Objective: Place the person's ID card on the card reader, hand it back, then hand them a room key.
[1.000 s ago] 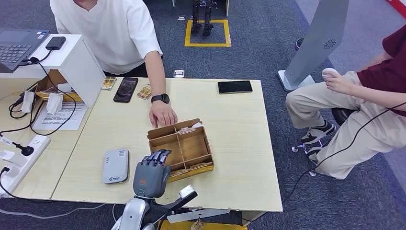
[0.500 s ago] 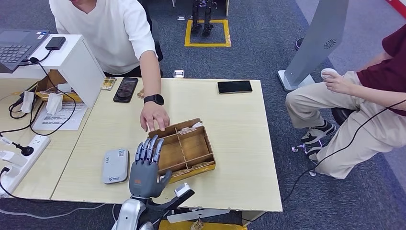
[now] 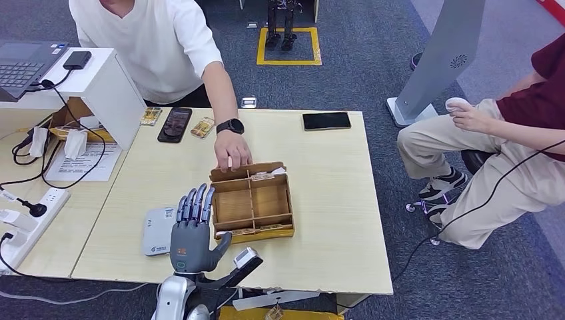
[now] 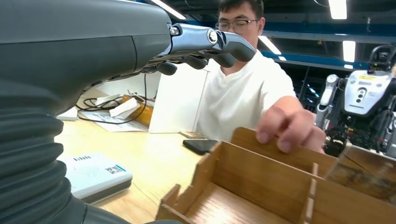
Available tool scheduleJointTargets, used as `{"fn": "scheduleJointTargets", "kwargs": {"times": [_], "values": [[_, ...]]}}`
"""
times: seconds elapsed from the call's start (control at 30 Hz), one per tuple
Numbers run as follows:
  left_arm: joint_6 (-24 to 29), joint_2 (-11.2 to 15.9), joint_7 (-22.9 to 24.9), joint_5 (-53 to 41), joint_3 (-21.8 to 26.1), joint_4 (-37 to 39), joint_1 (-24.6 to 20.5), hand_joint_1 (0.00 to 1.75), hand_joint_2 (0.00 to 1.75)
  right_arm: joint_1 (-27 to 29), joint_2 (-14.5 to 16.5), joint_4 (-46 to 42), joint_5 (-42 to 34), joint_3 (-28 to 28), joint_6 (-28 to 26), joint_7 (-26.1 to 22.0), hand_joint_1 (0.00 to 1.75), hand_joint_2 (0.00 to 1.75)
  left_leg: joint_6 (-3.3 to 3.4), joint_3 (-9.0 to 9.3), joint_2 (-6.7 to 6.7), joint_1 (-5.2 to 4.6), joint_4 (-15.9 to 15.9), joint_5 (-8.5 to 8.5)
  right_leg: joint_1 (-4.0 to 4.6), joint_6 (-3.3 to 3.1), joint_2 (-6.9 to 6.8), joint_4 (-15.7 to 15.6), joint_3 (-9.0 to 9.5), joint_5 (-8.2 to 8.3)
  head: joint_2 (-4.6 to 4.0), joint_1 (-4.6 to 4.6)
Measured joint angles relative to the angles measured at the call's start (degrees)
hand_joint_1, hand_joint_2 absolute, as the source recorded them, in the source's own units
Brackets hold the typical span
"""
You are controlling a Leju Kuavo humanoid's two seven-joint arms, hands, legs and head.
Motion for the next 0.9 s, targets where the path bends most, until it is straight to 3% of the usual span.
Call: {"fn": "scheduleJointTargets", "kwargs": {"times": [0.7,0.9], "values": [[0.0,-0.4,-4.9,0.5,3.7,-1.5,0.8,0.0,1.75,0.0,0.0,-0.2,1.2,0.0,0.0,0.1,0.0,1.75,0.0,0.0,0.0,0.0,0.0,0.0,0.0,0.0,0.0,0.0,0.0,0.0,0.01,0.0],[-0.1,-0.3,-3.1,-1.3,3.0,-1.2,0.7,0.0,1.75,0.0,0.0,-0.2,1.8,0.0,0.0,-0.2,0.0,1.75,0.0,0.0,0.0,0.0,0.0,0.0,0.0,0.0,0.0,0.0,-0.01,0.0,0.01,0.0]]}}
